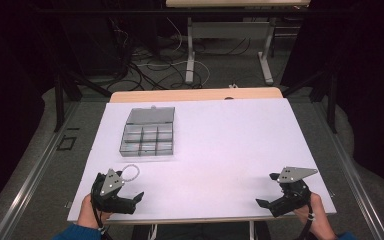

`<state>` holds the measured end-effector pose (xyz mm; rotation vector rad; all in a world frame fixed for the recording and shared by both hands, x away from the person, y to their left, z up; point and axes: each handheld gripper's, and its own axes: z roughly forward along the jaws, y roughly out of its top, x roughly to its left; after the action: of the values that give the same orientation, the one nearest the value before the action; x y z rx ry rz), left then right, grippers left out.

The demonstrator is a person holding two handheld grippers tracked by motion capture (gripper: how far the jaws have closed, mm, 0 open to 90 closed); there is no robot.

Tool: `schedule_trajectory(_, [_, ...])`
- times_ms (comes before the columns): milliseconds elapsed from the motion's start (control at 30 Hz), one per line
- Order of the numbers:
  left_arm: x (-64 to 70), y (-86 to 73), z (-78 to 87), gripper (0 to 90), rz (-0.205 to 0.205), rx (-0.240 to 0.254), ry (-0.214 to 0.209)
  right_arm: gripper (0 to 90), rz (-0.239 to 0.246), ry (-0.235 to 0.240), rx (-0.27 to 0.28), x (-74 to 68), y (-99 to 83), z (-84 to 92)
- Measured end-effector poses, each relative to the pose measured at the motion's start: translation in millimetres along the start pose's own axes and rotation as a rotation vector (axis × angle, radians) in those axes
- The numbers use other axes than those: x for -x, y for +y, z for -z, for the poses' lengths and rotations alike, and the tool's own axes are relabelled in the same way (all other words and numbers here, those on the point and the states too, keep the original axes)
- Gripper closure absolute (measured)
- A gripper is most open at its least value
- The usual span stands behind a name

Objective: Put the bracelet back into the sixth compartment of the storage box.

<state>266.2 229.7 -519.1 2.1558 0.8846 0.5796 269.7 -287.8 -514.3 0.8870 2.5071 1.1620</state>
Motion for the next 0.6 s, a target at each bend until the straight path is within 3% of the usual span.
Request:
schedule_trajectory(267, [-1.7, 2.5, 0.4, 0.3, -0.001, -0.037, -0.004, 0.0, 0.007, -0.001, -0.025, -1.1, 0.2, -1.6])
schedule_trajectory(600, [-5.5, 9.9, -0.4, 0.4, -0.006, -0.092, -0.006, 0.0, 0.006, -0.012, -0.008, 0.1, -0.4, -1.8])
